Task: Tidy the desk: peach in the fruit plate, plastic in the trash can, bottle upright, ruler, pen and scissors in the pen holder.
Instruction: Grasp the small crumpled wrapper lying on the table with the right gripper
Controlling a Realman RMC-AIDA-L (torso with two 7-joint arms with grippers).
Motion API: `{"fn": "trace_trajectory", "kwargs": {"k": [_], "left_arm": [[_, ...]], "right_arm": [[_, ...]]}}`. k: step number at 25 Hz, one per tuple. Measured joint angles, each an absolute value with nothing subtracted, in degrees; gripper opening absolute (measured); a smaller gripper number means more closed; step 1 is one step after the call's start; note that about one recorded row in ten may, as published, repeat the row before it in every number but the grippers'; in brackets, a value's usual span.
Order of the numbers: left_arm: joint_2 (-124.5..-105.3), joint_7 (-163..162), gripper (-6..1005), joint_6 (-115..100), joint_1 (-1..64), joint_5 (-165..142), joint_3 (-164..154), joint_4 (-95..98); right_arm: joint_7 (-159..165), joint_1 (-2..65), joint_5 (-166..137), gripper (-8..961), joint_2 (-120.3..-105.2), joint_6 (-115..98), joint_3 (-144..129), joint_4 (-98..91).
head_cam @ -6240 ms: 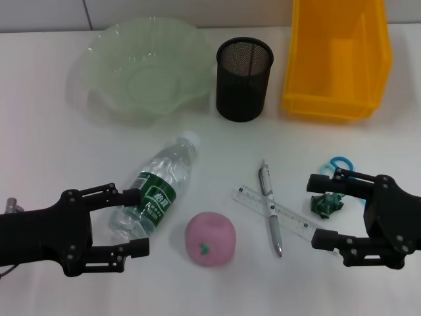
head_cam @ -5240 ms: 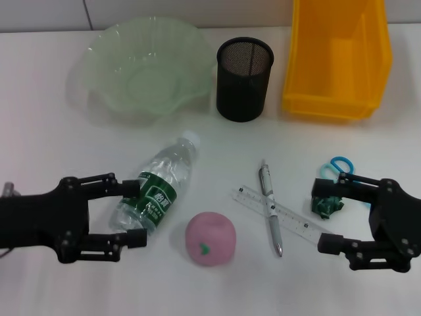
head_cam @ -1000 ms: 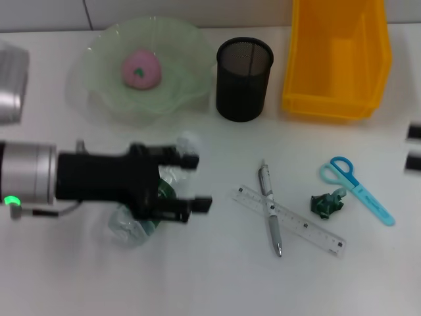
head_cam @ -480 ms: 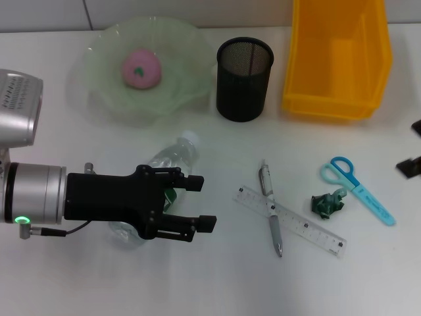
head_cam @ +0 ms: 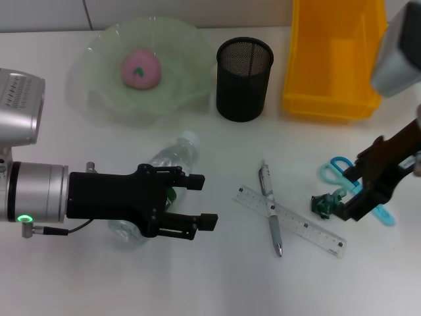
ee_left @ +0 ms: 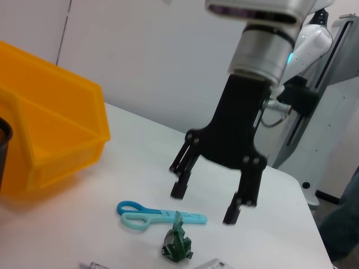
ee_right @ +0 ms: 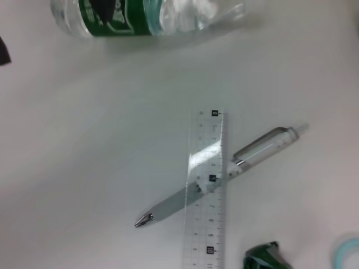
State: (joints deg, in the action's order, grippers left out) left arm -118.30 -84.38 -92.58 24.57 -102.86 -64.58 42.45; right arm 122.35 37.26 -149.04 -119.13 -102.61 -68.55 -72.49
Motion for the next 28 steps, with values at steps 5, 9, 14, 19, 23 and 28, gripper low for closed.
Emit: {"fn": "trace_trajectory", "kwargs": {"k": [5,9,14,19,23,28], "left_arm": [[-118.3,-84.16,805,-92.5,24.57,-102.83,-64.31,42.18],[-118.3,-83.94,804,-92.46,24.56,-102.82,-64.19,41.46],[-118.3,-83.91,802,-92.26,24.53,-102.83,-64.16,41.13],[-118.3,-83.9,800,-92.13,24.58,-102.83,-64.11,41.12],[-118.3,-83.88,799,-91.8,24.61,-102.73,-64.07,41.13],[-118.27,-83.86,797,-91.76,24.56,-102.66,-64.07,41.13]], "right_arm": [[122.68,38.48,-149.04,818,-119.2,-97.04,-74.09,-67.32],[122.98,39.32,-149.05,818,-119.38,-93.44,-76.79,-64.36],[123.66,40.34,-149.2,818,-119.42,-90.26,-79.07,-61.38],[123.73,40.56,-149.16,786,-119.44,-90.01,-79.96,-61.08],[123.73,40.49,-149.14,656,-119.44,-90.45,-80.12,-61.3],[123.56,40.06,-149.14,411,-119.2,-91.83,-79.22,-62.15]]}}
